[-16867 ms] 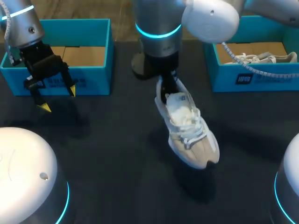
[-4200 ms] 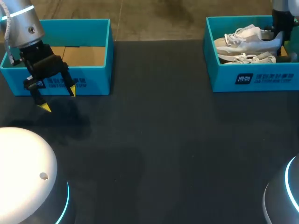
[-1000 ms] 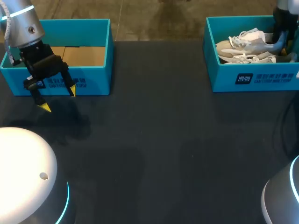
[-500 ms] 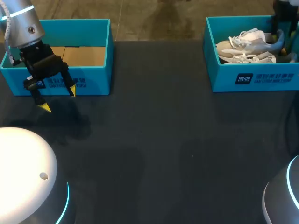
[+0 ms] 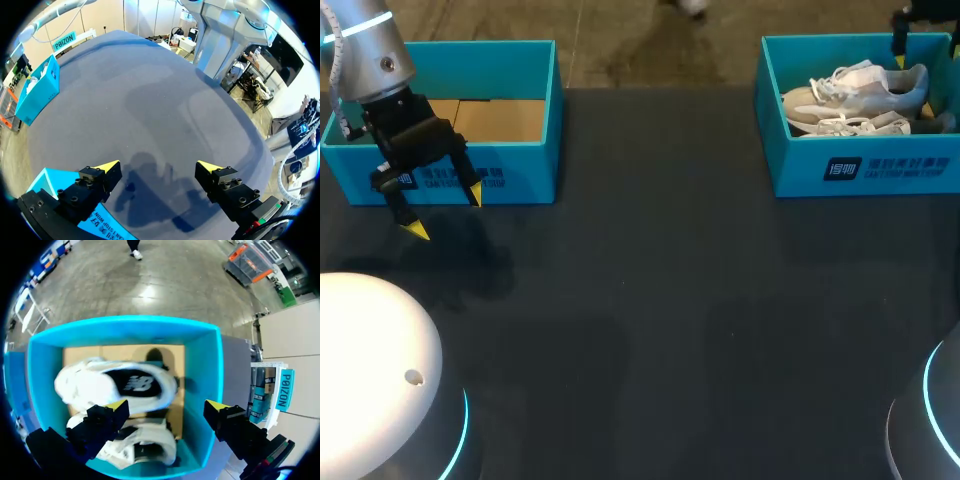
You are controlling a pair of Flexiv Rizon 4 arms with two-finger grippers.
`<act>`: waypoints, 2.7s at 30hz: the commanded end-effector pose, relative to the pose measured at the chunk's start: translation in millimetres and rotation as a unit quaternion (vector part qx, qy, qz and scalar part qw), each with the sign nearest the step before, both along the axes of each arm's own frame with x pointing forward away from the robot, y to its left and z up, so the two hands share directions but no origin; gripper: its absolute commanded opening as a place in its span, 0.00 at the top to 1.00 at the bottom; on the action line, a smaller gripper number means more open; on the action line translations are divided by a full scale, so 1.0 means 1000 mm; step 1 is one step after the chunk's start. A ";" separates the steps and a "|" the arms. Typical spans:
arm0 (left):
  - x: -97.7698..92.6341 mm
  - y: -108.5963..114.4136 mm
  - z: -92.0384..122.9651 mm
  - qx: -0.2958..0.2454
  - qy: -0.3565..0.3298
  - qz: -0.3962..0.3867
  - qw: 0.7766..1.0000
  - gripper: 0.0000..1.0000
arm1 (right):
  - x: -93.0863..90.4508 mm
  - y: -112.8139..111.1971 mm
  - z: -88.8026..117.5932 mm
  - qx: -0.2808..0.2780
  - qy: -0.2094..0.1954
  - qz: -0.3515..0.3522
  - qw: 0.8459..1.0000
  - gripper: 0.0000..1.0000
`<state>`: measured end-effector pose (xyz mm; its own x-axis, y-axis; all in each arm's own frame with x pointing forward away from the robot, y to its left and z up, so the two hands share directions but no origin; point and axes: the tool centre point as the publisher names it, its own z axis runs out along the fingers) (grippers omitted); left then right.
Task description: Take the shoe out of the shoebox, open the shoe tongue, remove and reinsert the insole, then place the shoe into the shoebox
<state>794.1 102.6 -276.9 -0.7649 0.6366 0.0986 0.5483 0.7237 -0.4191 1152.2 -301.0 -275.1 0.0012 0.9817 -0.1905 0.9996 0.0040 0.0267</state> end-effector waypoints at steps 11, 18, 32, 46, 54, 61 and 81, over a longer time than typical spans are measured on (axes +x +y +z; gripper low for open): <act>0.000 0.001 0.000 0.001 -0.001 0.000 1.000 0.00 | -0.087 0.057 0.062 0.023 0.004 0.004 1.000 0.00; 0.000 0.001 0.000 0.001 -0.001 0.000 1.000 0.00 | -0.131 0.087 0.075 0.028 0.000 -0.022 0.999 0.00; 0.000 0.001 0.000 0.001 -0.001 0.000 1.000 0.00 | -0.207 0.141 0.069 0.053 0.005 -0.080 0.995 0.00; -0.008 0.010 0.015 0.016 0.011 0.067 0.998 0.00 | -0.224 0.157 0.067 0.069 0.005 -0.096 0.993 0.00; -0.007 0.023 0.047 0.167 0.079 0.330 0.926 0.00 | -0.224 0.157 0.067 0.069 0.005 -0.096 0.993 0.00; -0.006 0.038 0.052 0.215 0.074 0.497 0.838 0.00 | -0.224 0.157 0.067 0.069 0.005 -0.096 0.993 0.00; -0.003 0.049 0.062 0.204 -0.015 0.673 0.711 0.00 | -0.224 0.157 0.067 0.069 0.005 -0.096 0.993 0.00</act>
<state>799.6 153.1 -217.2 -0.8643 -0.4666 0.1876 -0.4867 0.8701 -0.0782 929.2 -144.6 -207.4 0.1885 0.9804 -0.0576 0.9820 -0.1886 0.0029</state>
